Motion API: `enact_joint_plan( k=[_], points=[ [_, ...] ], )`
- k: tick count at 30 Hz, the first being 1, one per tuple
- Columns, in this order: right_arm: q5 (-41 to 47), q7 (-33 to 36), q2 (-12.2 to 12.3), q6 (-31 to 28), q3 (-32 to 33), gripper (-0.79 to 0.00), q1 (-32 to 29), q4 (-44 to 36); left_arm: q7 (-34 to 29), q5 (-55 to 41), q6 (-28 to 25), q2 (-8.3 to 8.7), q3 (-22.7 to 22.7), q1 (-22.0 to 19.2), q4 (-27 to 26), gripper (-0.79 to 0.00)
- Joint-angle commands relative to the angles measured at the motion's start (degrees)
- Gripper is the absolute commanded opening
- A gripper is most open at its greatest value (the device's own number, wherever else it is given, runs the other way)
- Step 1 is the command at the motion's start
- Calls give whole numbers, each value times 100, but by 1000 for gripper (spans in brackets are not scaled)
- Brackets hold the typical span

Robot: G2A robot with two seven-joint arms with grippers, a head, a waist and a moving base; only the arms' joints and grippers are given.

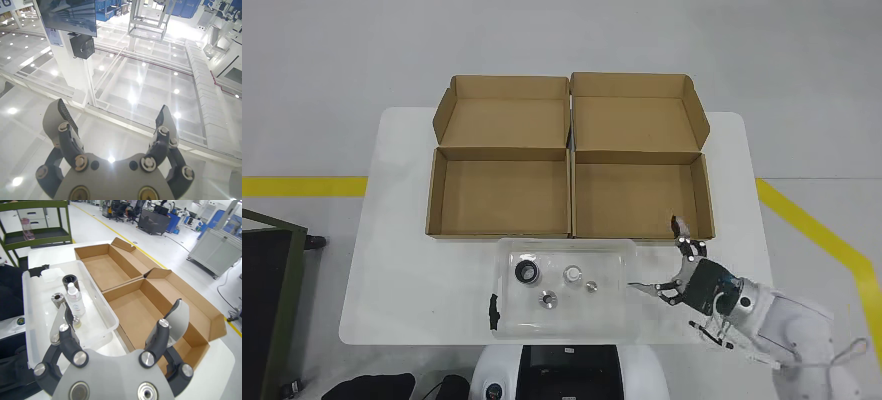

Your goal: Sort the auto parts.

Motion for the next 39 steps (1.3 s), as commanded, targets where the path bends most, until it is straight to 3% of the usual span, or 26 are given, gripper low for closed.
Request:
enact_joint_plan(
  k=[1, 17, 36, 39],
  points=[
    [7, 199, 4, -116, -233, 0, 159, -18, 0, 0, 0, 0, 0, 0, 0, 0],
    [-220, 1248, 8, -512, -1731, 0, 1061, 286, 0, 0, 0, 0, 0, 0, 0, 0],
    [-93, 1897, -5, -507, -2565, 0, 1848, 1017, 0, 0, 0, 0, 0, 0, 0, 0],
    [-71, 1957, -1, -486, -2637, -86, 1907, 1077, 0, 0, 0, 0, 0, 0, 0, 0]
  ],
)
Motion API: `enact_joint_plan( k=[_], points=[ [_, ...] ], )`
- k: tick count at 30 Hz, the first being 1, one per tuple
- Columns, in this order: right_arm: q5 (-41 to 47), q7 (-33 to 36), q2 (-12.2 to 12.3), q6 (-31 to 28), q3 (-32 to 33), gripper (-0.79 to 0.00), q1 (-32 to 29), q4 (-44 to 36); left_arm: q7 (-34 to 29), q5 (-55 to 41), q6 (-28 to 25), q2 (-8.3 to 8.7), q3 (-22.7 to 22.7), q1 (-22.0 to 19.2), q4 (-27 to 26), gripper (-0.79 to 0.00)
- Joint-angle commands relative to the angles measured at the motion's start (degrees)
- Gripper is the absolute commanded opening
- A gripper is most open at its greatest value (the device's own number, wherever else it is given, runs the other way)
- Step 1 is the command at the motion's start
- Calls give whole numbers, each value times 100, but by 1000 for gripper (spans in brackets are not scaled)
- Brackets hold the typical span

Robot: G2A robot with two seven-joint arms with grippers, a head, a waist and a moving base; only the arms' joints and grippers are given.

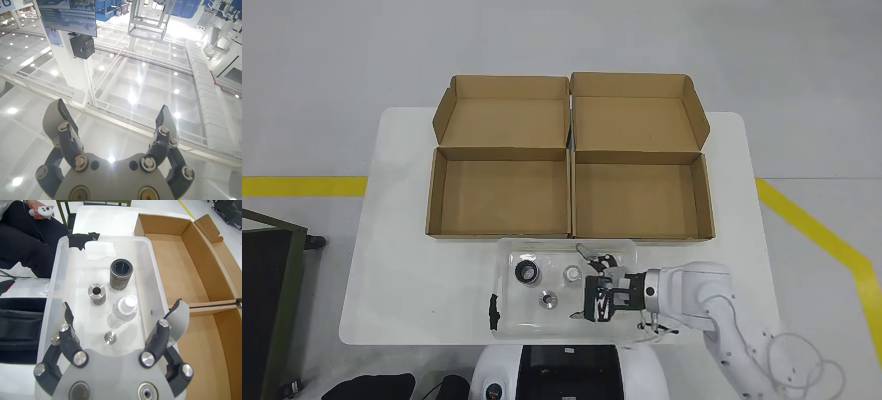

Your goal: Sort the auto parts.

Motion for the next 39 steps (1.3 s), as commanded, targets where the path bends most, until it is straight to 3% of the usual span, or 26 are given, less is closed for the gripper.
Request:
enact_joint_plan(
  k=[1, 6, 13, 22, 30, 31, 34, 35, 39],
  points=[
    [15, 34, 3, 12, -37, -105, 37, 38, 0, 0, 0, 0, 0, 0, 0, 0],
    [52, 95, 15, 22, -103, -262, 126, 133, 0, 0, 0, 0, 0, 0, 0, 0],
    [79, 115, 24, 91, -211, -252, 263, 311, 0, 0, 0, 0, 0, 0, 0, 0],
    [55, 93, 39, 193, -319, -413, 392, 481, 0, 0, 0, 0, 0, 0, 0, 0],
    [-13, -2, 56, 248, -406, -440, 464, 583, 0, 0, 0, 0, 0, 0, 0, 0],
    [-20, -15, 59, 246, -414, -465, 472, 594, 0, 0, 0, 0, 0, 0, 0, 0],
    [-96, -15, 70, 251, -429, -754, 502, 585, 0, 0, 0, 0, 0, 0, 0, 0],
    [-103, -31, 75, 253, -423, -785, 505, 565, 0, 0, 0, 0, 0, 0, 0, 0],
    [-131, -42, 106, 207, -370, -785, 490, 401, 0, 0, 0, 0, 0, 0, 0, 0]
  ],
)
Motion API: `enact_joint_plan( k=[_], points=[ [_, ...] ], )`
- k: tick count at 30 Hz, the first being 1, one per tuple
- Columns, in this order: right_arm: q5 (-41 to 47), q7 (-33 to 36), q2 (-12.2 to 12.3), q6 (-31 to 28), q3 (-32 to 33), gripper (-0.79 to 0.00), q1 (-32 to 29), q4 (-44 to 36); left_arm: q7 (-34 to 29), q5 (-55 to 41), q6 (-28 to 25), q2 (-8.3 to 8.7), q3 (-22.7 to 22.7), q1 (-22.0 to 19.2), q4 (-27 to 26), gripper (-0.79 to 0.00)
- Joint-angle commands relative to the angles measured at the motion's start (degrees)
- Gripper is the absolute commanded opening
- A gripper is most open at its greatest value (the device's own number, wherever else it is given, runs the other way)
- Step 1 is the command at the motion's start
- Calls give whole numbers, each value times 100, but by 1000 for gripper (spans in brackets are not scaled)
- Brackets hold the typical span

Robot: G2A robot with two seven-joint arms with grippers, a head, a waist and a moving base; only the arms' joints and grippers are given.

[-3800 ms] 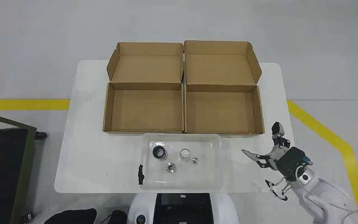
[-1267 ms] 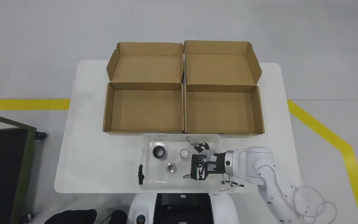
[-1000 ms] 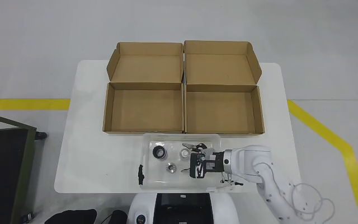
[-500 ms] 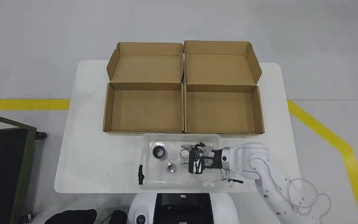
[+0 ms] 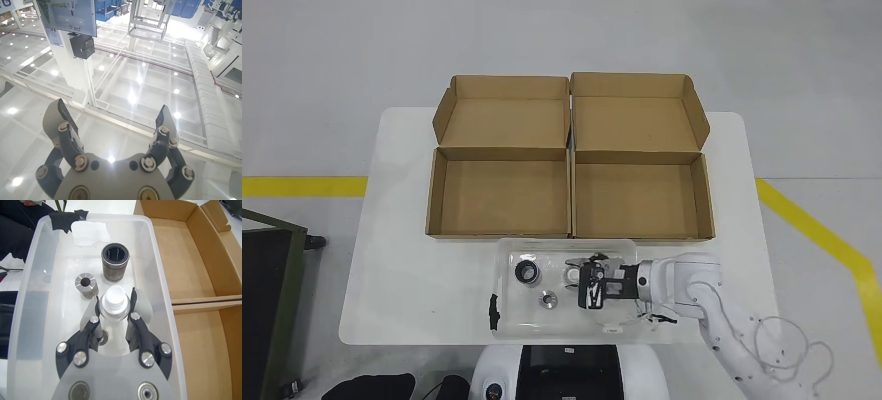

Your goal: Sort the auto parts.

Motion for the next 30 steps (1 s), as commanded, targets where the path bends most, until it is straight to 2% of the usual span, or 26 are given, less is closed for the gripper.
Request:
enact_joint_plan(
  k=[1, 13, 21, 30],
  points=[
    [18, 0, 17, -33, 43, -785, -22, -101, 0, 0, 0, 0, 0, 0, 0, 0],
    [405, -77, 138, -306, 384, -785, -244, -842, 0, 0, 0, 0, 0, 0, 0, 0],
    [721, -591, 177, -174, 555, -785, -377, -1000, 0, 0, 0, 0, 0, 0, 0, 0],
    [1186, -1475, 201, -18, 793, -785, -499, -1227, 0, 0, 0, 0, 0, 0, 0, 0]
  ],
)
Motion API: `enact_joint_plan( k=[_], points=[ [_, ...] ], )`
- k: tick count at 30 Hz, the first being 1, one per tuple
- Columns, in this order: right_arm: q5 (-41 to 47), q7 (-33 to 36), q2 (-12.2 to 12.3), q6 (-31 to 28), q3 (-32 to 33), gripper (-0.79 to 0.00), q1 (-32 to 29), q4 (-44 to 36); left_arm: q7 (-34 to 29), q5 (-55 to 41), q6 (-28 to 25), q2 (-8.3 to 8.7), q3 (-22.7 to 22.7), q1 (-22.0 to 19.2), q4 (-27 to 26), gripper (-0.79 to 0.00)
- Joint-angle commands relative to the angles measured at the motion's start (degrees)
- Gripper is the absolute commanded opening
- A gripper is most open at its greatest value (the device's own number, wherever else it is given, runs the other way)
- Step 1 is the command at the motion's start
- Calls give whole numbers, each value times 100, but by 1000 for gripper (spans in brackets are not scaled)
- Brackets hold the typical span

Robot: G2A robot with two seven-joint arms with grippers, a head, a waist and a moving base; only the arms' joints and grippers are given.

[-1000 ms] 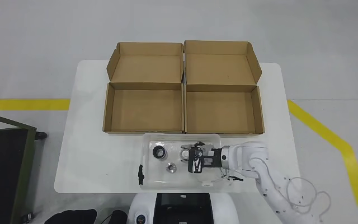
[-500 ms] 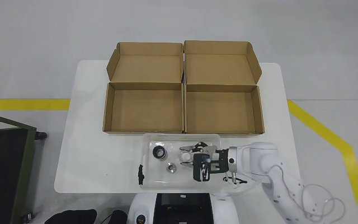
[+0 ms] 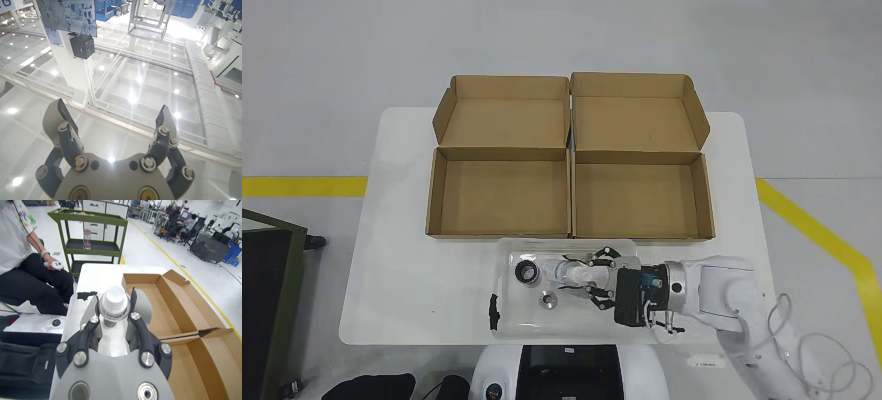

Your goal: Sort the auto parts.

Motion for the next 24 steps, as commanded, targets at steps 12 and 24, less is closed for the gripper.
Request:
enact_joint_plan(
  k=[12, 24],
  points=[
    [-65, -1044, 24, -10, 270, -785, 177, -590, 0, 0, 0, 0, 0, 0, 0, 0],
    [181, -1861, -20, 578, 501, -785, 570, -570, 0, 0, 0, 0, 0, 0, 0, 0]
  ],
)
